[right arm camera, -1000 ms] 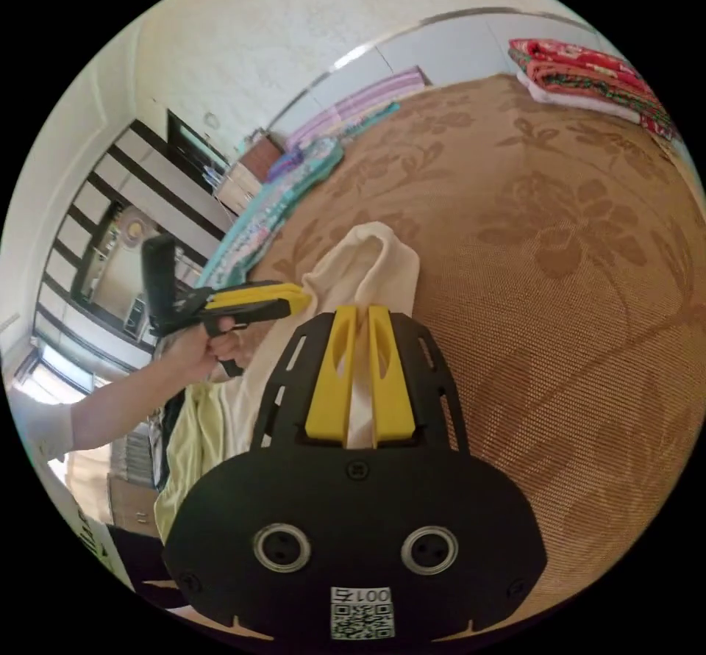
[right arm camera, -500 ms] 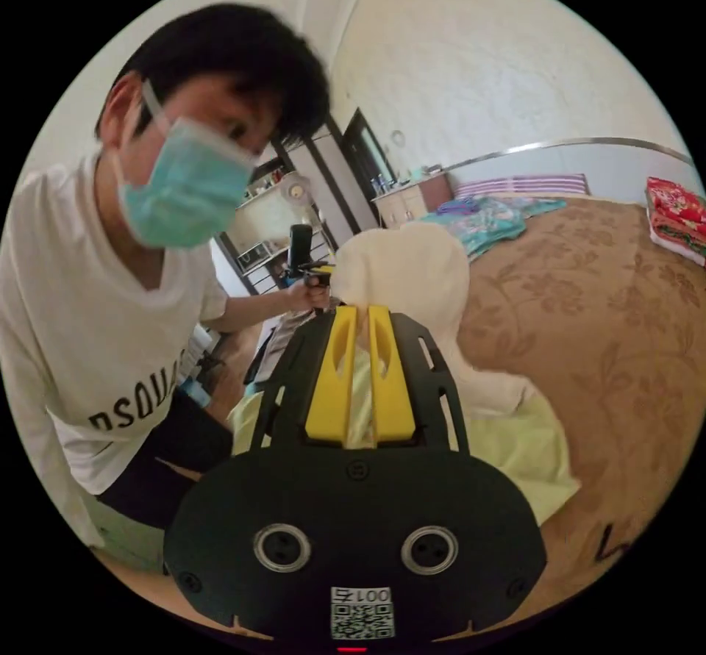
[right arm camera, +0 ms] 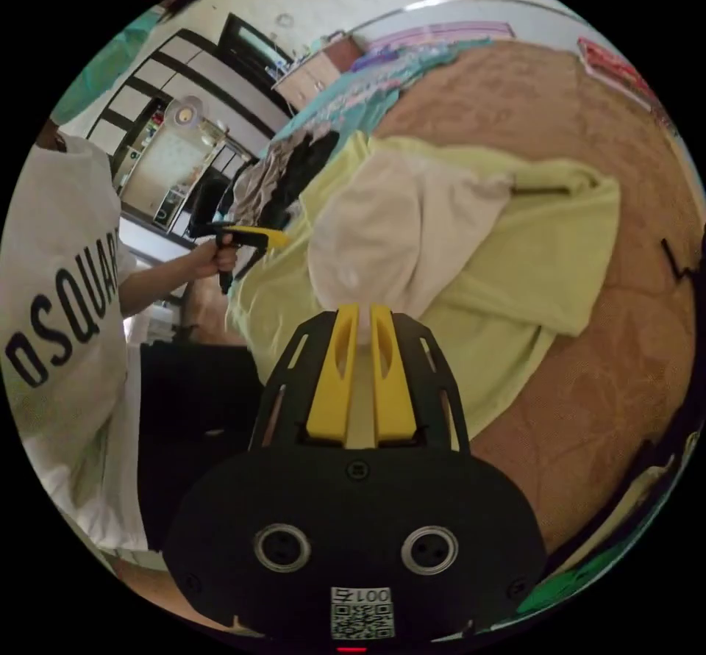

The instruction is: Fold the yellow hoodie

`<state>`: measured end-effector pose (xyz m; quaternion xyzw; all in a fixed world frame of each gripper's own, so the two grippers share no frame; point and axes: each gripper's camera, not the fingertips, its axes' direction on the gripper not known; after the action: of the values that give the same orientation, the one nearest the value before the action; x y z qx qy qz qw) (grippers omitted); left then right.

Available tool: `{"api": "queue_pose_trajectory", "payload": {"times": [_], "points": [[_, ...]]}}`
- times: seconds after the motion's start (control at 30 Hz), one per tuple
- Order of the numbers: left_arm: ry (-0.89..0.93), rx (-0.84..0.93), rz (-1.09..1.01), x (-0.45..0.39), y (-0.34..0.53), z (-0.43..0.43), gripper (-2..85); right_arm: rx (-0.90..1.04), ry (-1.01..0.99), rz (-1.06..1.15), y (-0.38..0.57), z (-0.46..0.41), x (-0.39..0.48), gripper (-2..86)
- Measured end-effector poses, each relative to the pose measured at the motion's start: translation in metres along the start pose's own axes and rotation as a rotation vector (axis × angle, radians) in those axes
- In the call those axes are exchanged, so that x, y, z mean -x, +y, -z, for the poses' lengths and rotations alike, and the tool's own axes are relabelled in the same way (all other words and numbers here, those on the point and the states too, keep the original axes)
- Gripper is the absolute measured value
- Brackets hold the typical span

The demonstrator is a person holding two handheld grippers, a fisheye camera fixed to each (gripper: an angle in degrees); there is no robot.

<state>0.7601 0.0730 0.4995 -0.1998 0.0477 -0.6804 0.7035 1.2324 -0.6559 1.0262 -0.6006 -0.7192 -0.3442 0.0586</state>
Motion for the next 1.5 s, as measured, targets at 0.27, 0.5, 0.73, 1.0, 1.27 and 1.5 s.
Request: {"api": "queue_pose_trajectory", "payload": {"times": [0.27, 0.5, 0.73, 1.0, 1.27, 1.5], "points": [[-0.095, 0.095, -0.311, -0.048, -0.085, -0.072, -0.8, -0.131, 0.035, 0.108, -0.058, -0.035, 0.02, 0.8], [-0.161, 0.156, -0.232, -0.018, -0.061, -0.078, -0.9, -0.001, 0.192, 0.165, -0.023, -0.101, 0.042, 1.2], [-0.226, -0.116, -0.121, 0.009, -0.108, -0.011, -0.6, -0.283, 0.406, -0.029, -0.025, 0.016, -0.004, 6.0], [-0.2, -0.282, 0.275, 0.125, -0.176, 0.006, 4.2, -0.389, 0.245, -0.395, -0.064, 0.049, -0.163, 12.7], [-0.338, -0.253, 0.354, 0.132, -0.205, -0.003, -0.6, -0.196, 0.4, -0.594, -0.099, 0.036, -0.211, 2.5], [-0.225, -0.32, 0.424, 0.153, -0.196, 0.0, -0.9, -0.356, 0.322, -0.541, -0.049, 0.064, -0.195, 1.1]]}}
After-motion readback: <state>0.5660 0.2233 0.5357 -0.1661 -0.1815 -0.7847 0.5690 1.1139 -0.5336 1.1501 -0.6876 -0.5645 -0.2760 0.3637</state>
